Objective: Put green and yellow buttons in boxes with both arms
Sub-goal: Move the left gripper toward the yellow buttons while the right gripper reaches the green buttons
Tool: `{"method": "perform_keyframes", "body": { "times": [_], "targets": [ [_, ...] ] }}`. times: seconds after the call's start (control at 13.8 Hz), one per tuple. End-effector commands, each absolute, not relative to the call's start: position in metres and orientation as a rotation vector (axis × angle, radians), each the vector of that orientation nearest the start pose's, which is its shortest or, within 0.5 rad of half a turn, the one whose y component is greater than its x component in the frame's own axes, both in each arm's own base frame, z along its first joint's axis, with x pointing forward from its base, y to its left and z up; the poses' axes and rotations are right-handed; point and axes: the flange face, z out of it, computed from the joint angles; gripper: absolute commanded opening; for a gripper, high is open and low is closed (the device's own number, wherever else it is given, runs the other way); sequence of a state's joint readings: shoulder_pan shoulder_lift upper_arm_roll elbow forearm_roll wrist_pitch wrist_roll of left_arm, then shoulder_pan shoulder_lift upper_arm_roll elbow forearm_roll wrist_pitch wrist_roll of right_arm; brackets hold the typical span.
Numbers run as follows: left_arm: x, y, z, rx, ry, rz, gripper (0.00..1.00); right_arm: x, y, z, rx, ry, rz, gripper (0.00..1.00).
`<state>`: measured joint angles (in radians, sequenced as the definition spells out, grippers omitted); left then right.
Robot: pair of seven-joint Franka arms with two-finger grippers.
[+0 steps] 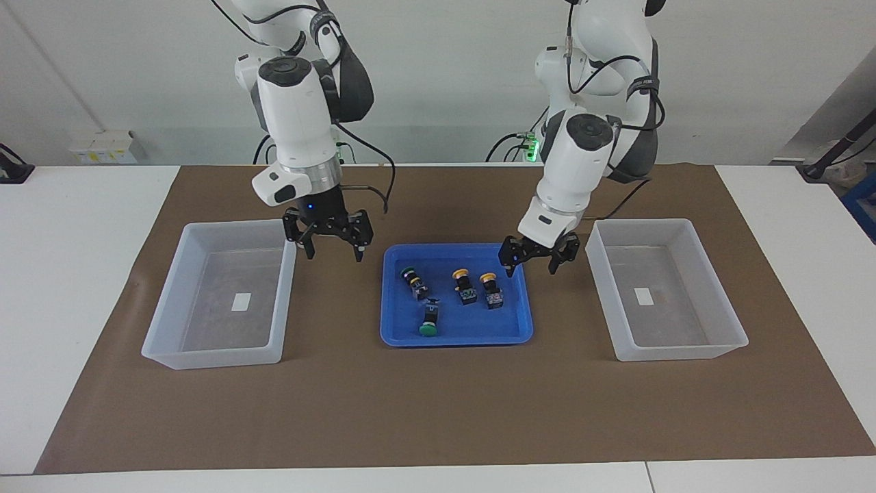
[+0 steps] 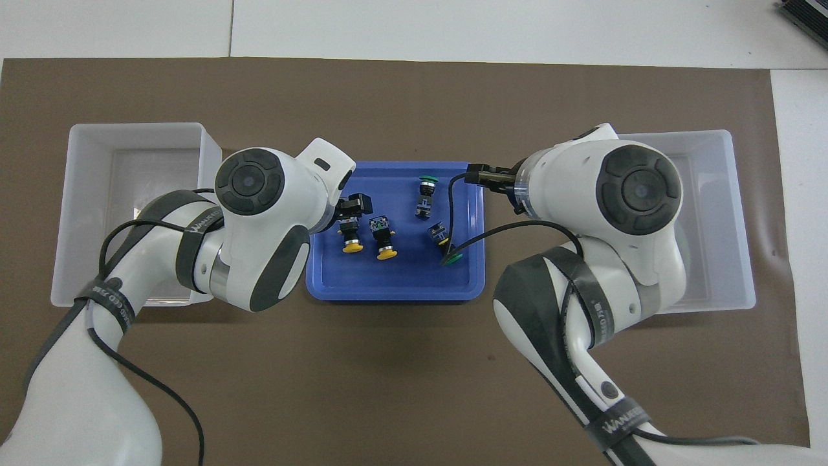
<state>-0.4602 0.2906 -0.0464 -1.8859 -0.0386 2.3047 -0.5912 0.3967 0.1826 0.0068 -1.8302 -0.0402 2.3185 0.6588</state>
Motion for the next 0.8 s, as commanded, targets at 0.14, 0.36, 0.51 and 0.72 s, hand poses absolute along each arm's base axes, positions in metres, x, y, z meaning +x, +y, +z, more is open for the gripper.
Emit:
{"method": "perform_keyframes", "body": {
  "times": [0.14, 0.36, 0.51, 0.72],
  "targets": [
    [0.545, -0.315, 0.337, -3.24, -0.238, -0.15, 1.0, 0.599, 0.286, 0.434, -2.926, 0.404, -0.41, 1.0],
    [0.547, -0.308, 0.331, -3.236, -0.244, -0.149, 0.9, 0.593, 0.308, 0.407, -2.923, 0.359, -0.419, 1.0],
    [0.548, -0.307, 0.326, -3.239, -0.248, -0.157, 0.81, 0.582, 0.314, 0.395, -2.948, 0.341, -0.378, 1.0],
    [0.539, -0.303, 0.304, -3.246, -0.253, -0.189, 0.71, 0.554, 0.324, 0.371, -3.001, 0.16, -0.332, 1.0]
  ]
}}
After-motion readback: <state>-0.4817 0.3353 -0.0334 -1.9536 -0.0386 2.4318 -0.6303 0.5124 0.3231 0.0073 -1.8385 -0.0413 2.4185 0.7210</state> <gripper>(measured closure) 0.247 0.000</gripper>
